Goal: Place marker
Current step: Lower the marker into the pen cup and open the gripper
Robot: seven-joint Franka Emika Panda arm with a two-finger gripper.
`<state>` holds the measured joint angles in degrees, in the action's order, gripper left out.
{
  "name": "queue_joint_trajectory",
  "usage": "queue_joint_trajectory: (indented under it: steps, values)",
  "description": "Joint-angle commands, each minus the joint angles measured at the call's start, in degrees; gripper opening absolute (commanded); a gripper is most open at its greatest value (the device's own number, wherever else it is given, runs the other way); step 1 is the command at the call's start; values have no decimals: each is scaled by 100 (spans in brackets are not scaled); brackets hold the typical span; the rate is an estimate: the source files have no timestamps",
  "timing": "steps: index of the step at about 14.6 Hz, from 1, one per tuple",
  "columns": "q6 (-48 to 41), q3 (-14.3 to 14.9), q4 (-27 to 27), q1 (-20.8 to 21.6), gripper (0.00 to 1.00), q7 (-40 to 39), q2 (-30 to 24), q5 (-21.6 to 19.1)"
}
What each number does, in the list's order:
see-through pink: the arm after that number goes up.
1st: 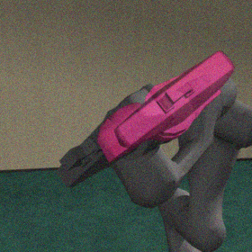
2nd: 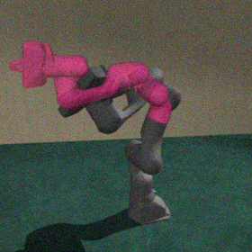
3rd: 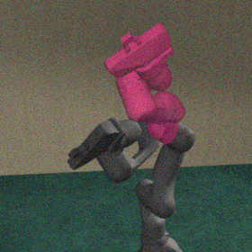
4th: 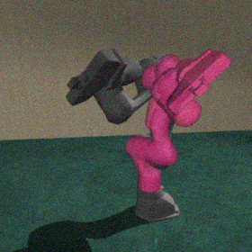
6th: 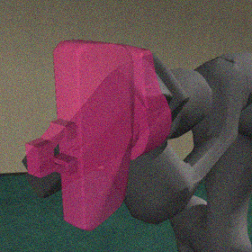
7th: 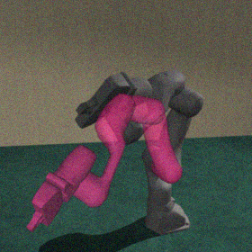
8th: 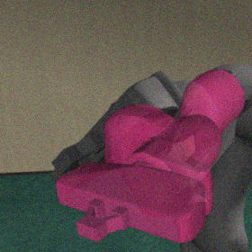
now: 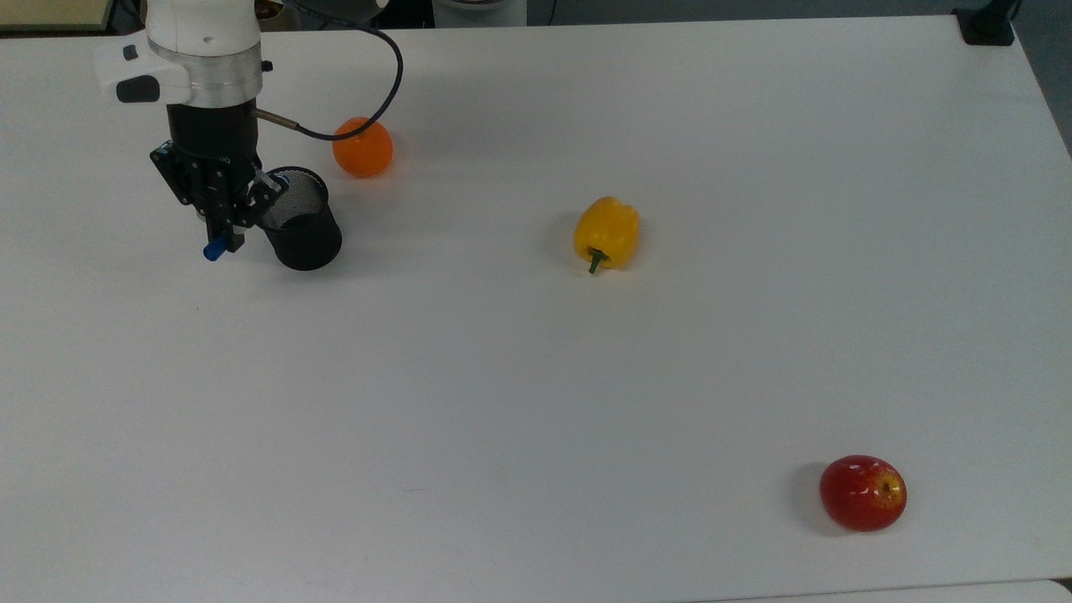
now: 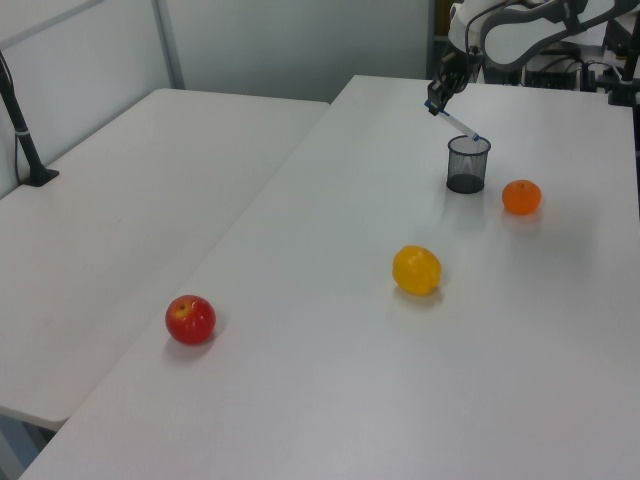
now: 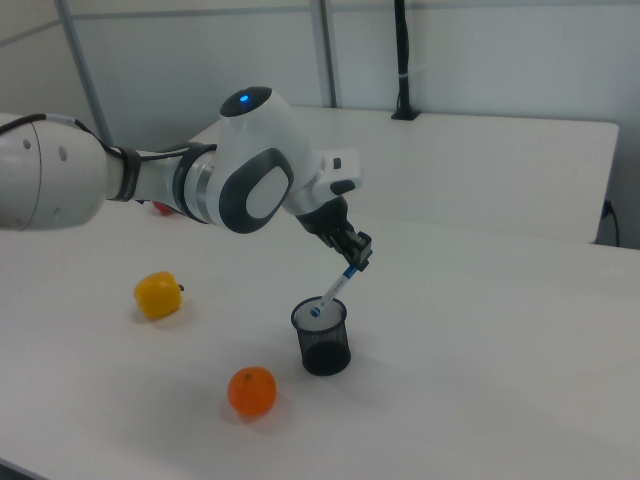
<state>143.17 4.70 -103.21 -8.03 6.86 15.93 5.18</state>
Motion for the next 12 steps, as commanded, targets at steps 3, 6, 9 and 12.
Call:
queue_joint_trajectory:
  steps: [3,6,9,12]
  values:
    - [168,22,-270,64,18,-80,-99,80]
    - [150,22,-287,82,20,-63,-126,80]
    - [115,13,-296,82,40,-45,-178,80]
    - [98,13,-296,91,71,-45,-187,80]
